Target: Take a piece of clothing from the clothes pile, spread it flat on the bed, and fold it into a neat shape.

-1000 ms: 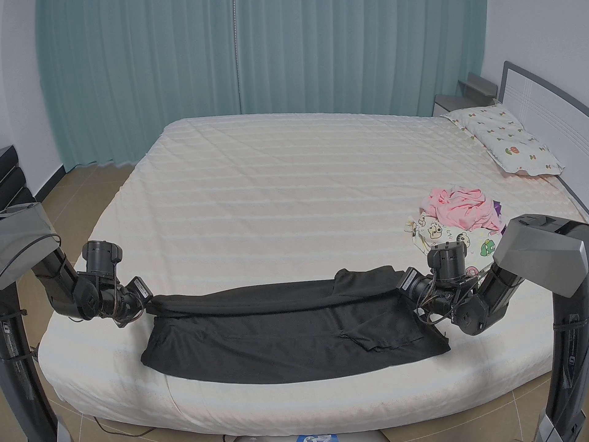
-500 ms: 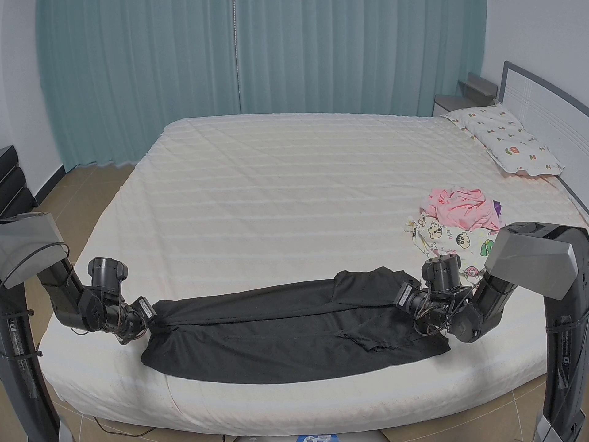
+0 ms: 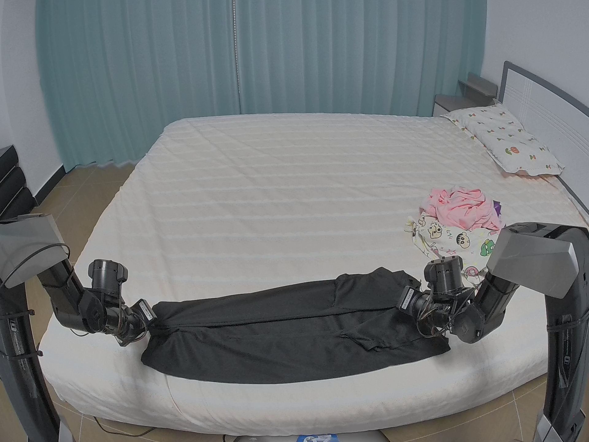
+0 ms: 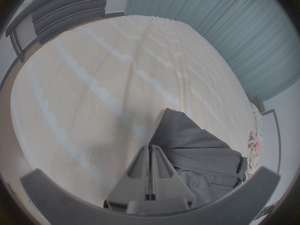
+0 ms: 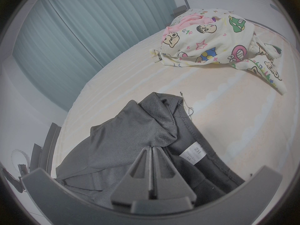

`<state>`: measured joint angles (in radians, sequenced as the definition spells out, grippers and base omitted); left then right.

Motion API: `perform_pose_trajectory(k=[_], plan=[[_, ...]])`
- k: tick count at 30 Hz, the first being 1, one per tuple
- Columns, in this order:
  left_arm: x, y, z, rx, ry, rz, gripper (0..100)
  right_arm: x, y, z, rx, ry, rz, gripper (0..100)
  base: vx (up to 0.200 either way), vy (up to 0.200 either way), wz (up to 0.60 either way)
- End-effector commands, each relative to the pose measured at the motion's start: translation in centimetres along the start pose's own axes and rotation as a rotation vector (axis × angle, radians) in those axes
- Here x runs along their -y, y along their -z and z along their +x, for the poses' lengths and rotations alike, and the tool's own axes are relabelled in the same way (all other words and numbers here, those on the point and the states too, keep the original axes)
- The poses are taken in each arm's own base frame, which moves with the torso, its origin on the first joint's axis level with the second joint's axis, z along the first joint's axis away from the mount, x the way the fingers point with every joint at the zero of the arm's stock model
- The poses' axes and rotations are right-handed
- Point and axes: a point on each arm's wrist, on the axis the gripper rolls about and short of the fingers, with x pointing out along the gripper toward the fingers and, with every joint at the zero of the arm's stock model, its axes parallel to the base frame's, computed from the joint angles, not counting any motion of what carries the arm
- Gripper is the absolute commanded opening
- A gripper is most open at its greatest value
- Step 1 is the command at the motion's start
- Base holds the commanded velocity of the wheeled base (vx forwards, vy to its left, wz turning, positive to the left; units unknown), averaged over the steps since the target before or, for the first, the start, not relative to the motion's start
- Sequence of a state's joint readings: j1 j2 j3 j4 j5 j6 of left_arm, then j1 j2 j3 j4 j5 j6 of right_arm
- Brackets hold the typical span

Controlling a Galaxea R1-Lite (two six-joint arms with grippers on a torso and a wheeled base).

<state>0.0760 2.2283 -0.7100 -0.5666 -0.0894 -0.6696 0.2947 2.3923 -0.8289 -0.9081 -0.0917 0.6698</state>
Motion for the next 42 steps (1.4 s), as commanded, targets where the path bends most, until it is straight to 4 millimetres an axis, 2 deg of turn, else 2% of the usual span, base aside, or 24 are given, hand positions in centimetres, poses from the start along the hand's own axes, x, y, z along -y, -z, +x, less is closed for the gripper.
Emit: perform_pose_trajectory(k=[1, 18, 27, 28, 29, 30, 34, 38, 41, 42], plan=[[0.2, -0.2, -0.3, 0.008, 0.005, 0.001, 0, 0.3, -0.1, -0.4, 0.002, 0.005, -0.002, 0, 0.000, 0.000, 0.00], [0.3, -0.6, -0.4, 0.023, 0.017, 0.008, 0, 0.2, -0.4, -1.3, 0.014, -0.002, -0.021, 0, 0.000, 0.000, 0.00], [0.3, -0.4, -0.4, 0.016, 0.015, 0.010, 0, 1.1, 0.2, -0.8, -0.015, 0.019, -0.055, 0, 0.000, 0.000, 0.00], [0.3, -0.4, -0.4, 0.016, 0.015, 0.010, 0, 1.1, 0.2, -0.8, -0.015, 0.019, -0.055, 100, 0.000, 0.000, 0.00], [0.3, -0.4, -0.3, 0.016, 0.015, 0.010, 0, 1.1, 0.3, -0.5, -0.014, 0.019, -0.065, 100, 0.000, 0.000, 0.00], [0.3, -0.4, -0.3, 0.016, 0.015, 0.010, 100, 1.1, 0.3, -0.4, -0.014, 0.019, -0.064, 100, 0.000, 0.000, 0.00], [0.4, -0.5, -0.1, 0.021, 0.014, 0.009, 100, 0.8, 0.0, -0.6, -0.009, -0.014, -0.046, 100, 0.000, 0.000, 0.00], [0.3, -0.6, -0.4, 0.025, 0.012, -0.004, 100, 0.9, -1.8, -1.9, 0.014, -0.050, 0.009, 100, 0.000, 0.000, 0.00], [0.0, -0.8, -1.3, 0.032, 0.017, -0.019, 100, 1.2, -2.7, -3.2, 0.035, -0.051, 0.060, 100, 0.000, 0.000, 0.00], [-0.5, -0.8, -2.2, 0.034, 0.025, -0.038, 100, 1.4, -3.2, -4.1, 0.045, -0.050, 0.095, 100, 0.000, 0.000, 0.00]])
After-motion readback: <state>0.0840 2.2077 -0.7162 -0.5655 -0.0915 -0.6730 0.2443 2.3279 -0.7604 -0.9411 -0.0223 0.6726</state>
